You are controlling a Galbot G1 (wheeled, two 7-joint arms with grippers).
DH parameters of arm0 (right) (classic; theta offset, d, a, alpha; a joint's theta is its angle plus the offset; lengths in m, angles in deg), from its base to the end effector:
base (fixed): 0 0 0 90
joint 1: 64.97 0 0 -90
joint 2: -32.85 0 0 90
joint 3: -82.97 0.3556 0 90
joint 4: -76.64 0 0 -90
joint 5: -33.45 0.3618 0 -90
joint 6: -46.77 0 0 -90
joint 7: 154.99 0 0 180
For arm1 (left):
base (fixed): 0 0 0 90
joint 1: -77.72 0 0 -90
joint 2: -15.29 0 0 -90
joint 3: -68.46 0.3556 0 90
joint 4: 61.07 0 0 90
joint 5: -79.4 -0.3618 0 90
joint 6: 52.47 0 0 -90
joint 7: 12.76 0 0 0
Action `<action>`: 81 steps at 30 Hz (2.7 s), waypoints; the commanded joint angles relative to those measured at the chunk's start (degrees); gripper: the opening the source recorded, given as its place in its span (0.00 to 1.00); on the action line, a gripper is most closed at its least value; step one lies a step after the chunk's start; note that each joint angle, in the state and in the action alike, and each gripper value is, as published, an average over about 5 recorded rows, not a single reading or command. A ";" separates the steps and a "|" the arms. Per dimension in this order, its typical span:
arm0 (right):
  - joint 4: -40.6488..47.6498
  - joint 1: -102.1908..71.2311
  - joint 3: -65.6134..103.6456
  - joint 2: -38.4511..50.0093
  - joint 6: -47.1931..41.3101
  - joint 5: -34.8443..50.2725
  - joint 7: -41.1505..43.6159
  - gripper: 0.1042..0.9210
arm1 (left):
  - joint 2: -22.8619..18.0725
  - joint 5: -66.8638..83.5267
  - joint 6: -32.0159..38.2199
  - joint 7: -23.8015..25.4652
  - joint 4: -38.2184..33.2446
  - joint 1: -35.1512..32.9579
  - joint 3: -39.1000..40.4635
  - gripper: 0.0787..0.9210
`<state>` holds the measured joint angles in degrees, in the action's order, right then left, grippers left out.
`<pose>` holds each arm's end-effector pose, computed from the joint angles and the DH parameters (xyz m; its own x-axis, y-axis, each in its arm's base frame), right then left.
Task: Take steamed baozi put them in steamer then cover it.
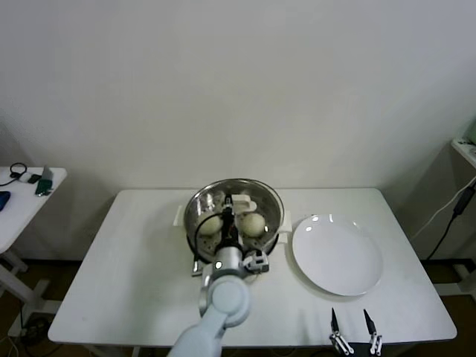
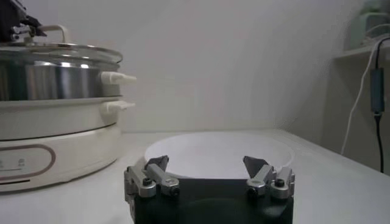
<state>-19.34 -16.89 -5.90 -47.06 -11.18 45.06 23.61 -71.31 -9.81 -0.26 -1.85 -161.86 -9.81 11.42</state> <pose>0.0594 -0.0627 -0.4723 -0.9970 0.0388 0.0666 0.0401 0.9990 0.0184 0.3108 -0.1759 -0.2857 -0.9975 -0.0706 0.0017 -0.0032 0.0696 0.9976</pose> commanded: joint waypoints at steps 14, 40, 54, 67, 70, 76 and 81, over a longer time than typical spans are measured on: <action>0.12 0.54 0.27 -0.58 -0.22 -0.04 -0.08 0.88 | 2.12 -0.12 1.73 -0.81 1.70 0.08 -1.38 0.07; 0.32 0.64 0.30 -0.82 -1.31 -0.21 0.36 0.88 | 9.04 8.42 0.47 4.46 -7.13 1.70 1.67 0.63; 0.74 0.73 -0.11 -1.42 -1.92 -1.15 0.83 0.88 | 12.67 13.08 -0.35 4.61 -11.83 1.19 1.89 0.88; 0.78 0.62 -0.96 -2.38 -2.29 -1.91 1.23 0.88 | 19.36 22.07 -0.86 2.36 -19.74 -3.28 -2.33 0.88; -0.83 0.20 -1.02 -2.55 -2.67 -1.76 0.88 0.88 | 20.47 32.59 0.06 -2.86 -22.82 -6.89 -6.69 0.88; -5.95 -0.96 -0.66 -1.92 -3.92 -1.92 0.05 0.88 | 19.83 61.49 11.91 -18.87 -24.12 -15.34 -21.81 0.88; -10.14 -1.85 -0.20 -0.37 -7.08 -2.10 -0.68 0.88 | 16.26 80.68 27.57 -18.95 -22.05 -24.72 -36.96 0.88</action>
<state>-22.51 -17.72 -6.55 -48.72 -14.77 43.24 23.81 -52.97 30.10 5.21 -9.45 -182.40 -18.98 -0.22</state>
